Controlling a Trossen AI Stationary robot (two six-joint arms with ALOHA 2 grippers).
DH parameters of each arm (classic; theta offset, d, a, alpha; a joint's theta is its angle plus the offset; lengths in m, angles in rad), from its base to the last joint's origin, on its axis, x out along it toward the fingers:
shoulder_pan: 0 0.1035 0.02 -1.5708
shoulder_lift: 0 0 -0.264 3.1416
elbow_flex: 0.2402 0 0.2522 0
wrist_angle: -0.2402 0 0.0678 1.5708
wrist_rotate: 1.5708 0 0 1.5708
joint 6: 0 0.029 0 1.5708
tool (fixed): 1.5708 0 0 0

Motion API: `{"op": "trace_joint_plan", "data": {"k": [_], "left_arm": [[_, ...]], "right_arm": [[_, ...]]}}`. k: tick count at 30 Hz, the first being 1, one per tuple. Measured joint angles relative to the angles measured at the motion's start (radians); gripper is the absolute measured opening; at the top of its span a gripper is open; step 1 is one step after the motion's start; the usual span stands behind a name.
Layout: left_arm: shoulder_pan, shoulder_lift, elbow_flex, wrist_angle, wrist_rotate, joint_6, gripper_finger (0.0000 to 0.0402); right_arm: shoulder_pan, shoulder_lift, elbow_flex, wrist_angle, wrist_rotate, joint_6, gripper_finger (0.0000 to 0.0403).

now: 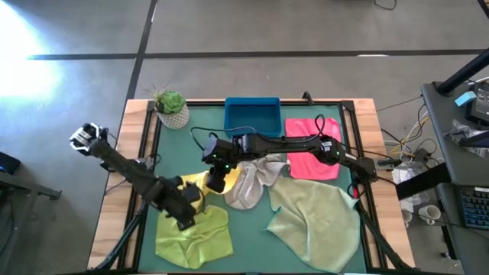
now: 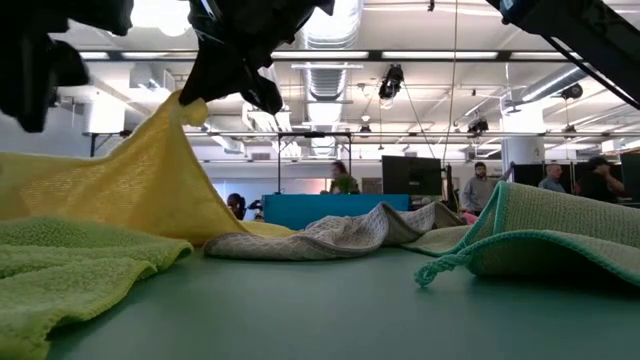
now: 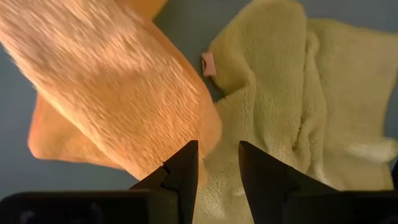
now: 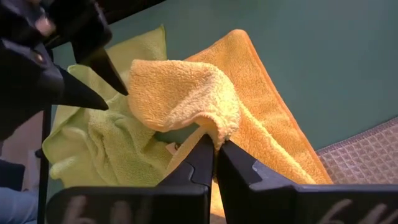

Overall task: Fold microfiber towels
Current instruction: Fold the yellow microfiber cloth

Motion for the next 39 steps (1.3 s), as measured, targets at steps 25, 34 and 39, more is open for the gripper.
{"op": "trace_joint_plan", "data": {"k": [25,34,39], "left_arm": [[-0.185,0.151,-0.055,-0.163,-0.235,-0.227,0.0099],[-0.182,0.086,-0.182,-0.179,-0.253,-0.278,0.0099],[-0.152,0.014,-0.247,-0.177,-0.291,-0.28,0.0099]], "right_arm": [[-0.019,0.0,0.0,-0.01,-0.001,-0.003,0.0008],[0.01,-0.015,0.0,-0.022,0.0,0.039,0.0008],[0.028,-0.013,0.0,-0.023,0.032,0.097,0.0008]]}}
